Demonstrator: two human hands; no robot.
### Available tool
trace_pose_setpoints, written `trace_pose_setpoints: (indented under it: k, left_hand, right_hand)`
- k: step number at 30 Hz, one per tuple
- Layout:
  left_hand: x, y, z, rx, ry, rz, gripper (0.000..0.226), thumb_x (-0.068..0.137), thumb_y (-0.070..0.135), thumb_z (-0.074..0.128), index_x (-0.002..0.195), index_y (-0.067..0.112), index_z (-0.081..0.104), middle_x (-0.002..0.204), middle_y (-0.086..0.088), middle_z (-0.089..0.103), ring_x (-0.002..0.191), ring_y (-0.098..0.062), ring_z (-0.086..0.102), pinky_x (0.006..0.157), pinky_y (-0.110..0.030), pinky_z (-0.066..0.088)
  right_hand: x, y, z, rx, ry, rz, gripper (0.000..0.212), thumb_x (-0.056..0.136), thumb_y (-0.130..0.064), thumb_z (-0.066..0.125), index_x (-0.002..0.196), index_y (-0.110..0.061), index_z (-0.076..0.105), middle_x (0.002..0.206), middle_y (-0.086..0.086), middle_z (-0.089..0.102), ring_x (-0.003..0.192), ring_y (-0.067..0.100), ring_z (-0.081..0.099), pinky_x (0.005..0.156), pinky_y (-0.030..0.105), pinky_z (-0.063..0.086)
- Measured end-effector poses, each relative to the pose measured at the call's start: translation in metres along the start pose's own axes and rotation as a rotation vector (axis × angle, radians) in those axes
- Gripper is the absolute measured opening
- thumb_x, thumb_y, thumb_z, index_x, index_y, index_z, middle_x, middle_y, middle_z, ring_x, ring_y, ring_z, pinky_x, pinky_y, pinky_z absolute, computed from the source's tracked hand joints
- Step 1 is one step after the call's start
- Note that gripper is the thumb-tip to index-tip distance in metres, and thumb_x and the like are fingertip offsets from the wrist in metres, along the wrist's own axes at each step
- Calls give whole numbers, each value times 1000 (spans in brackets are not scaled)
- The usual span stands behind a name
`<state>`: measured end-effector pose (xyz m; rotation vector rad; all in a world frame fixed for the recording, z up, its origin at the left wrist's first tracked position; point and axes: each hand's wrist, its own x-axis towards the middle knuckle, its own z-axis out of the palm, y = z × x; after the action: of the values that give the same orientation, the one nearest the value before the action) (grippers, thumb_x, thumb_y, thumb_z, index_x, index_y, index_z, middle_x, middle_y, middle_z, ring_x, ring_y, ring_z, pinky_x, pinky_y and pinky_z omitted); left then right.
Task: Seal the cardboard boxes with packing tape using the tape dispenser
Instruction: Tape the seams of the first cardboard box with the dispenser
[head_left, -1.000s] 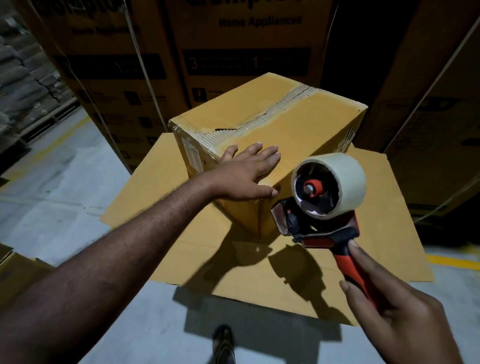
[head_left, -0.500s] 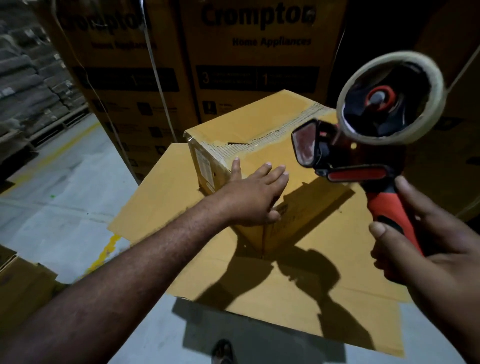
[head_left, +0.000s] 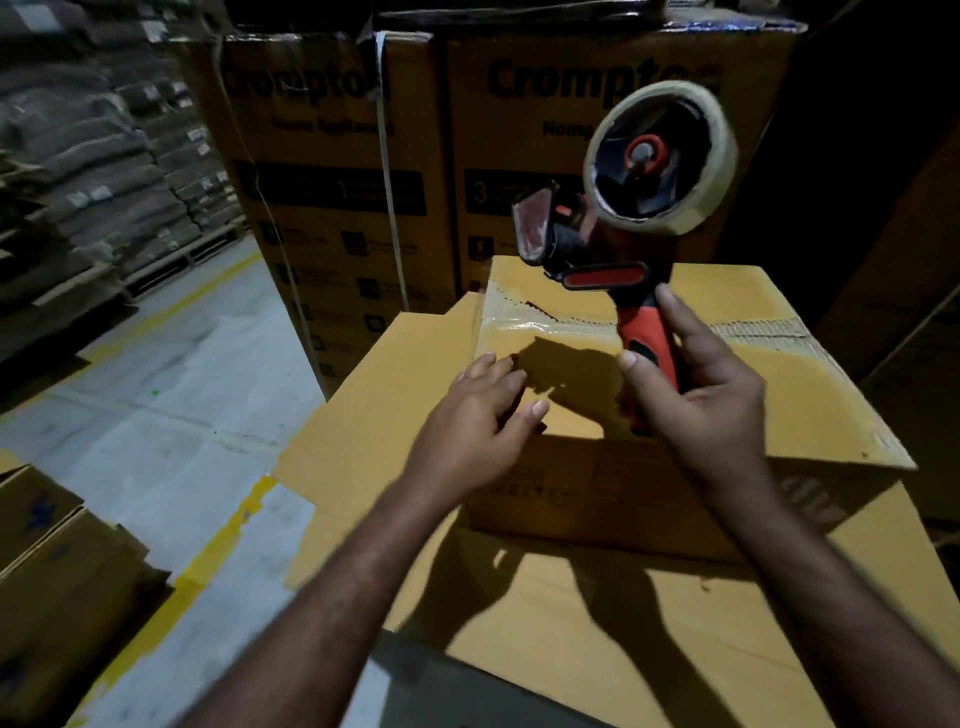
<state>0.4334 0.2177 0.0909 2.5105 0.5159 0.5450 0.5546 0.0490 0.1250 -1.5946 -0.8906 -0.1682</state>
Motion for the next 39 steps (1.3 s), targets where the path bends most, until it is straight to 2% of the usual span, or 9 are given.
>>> trace_pose_setpoints:
  k: [3, 6, 14, 22, 26, 30, 33, 36, 39]
  left_hand:
    - [3, -3, 11, -32, 112, -49, 55, 104, 41, 49, 151, 15, 44, 161, -2, 35, 152, -12, 18, 115, -22, 15]
    - [16, -6, 4, -122, 52, -146, 59, 104, 38, 51, 157, 20, 33, 166, 3, 23, 153, -11, 16, 118, -23, 15]
    - [62, -23, -2, -319, -162, -275, 79, 101, 38, 56, 162, 23, 9, 168, 13, -4, 152, -14, 21, 114, -26, 22]
    - [148, -57, 17, -419, -154, -414, 84, 93, 38, 60, 160, 28, 12, 161, -6, 34, 135, -30, 48, 107, -48, 47]
    - [185, -67, 20, -293, -139, -390, 61, 86, 62, 59, 131, 21, 52, 118, -6, 65, 100, -24, 65, 85, -46, 59]
    - [209, -73, 10, -78, -190, -361, 52, 89, 63, 48, 107, 18, 66, 106, -4, 70, 95, -25, 65, 92, -52, 53]
    - [221, -77, 12, 172, -29, -397, 59, 92, 64, 41, 117, 15, 64, 120, -7, 66, 112, -34, 59, 106, -65, 37]
    - [220, -78, 19, 11, 297, -264, 43, 96, 45, 57, 119, 10, 68, 112, -9, 70, 102, -30, 64, 90, -48, 54]
    - [226, -79, 26, -127, 310, -195, 38, 99, 31, 60, 129, 10, 67, 127, -9, 68, 115, -27, 63, 91, -37, 54]
  right_hand:
    - [8, 14, 23, -11, -56, -5, 65, 88, -18, 73, 146, -22, 43, 143, -14, 43, 120, -19, 46, 89, 11, 50]
    - [4, 26, 36, 45, -87, 76, 64, 88, -27, 72, 146, -32, 45, 145, -12, 47, 123, 1, 54, 86, 36, 59]
    - [3, 26, 41, 141, 11, 215, 62, 91, -12, 67, 147, -25, 44, 122, 13, 62, 71, 26, 71, 62, 43, 62]
    - [6, 20, 45, 101, 13, 233, 62, 91, -8, 65, 146, -23, 44, 123, -5, 58, 75, 21, 72, 61, 29, 61]
    - [12, 18, 46, 131, -9, 295, 62, 91, -7, 64, 146, -28, 44, 113, 6, 63, 69, 29, 70, 61, 35, 61]
    - [18, 14, 43, 192, -48, 381, 61, 91, -5, 62, 145, -30, 45, 99, 20, 65, 65, 27, 67, 61, 34, 59]
    - [21, 13, 42, 218, -57, 416, 62, 90, -4, 62, 144, -30, 46, 97, 25, 64, 65, 30, 66, 61, 38, 60]
    - [23, 12, 42, 240, -33, 444, 61, 88, -6, 63, 142, -33, 49, 94, 25, 65, 66, 31, 66, 61, 40, 60]
    - [23, 13, 41, 252, -19, 453, 61, 85, -11, 65, 138, -37, 53, 95, 23, 66, 67, 33, 66, 63, 43, 60]
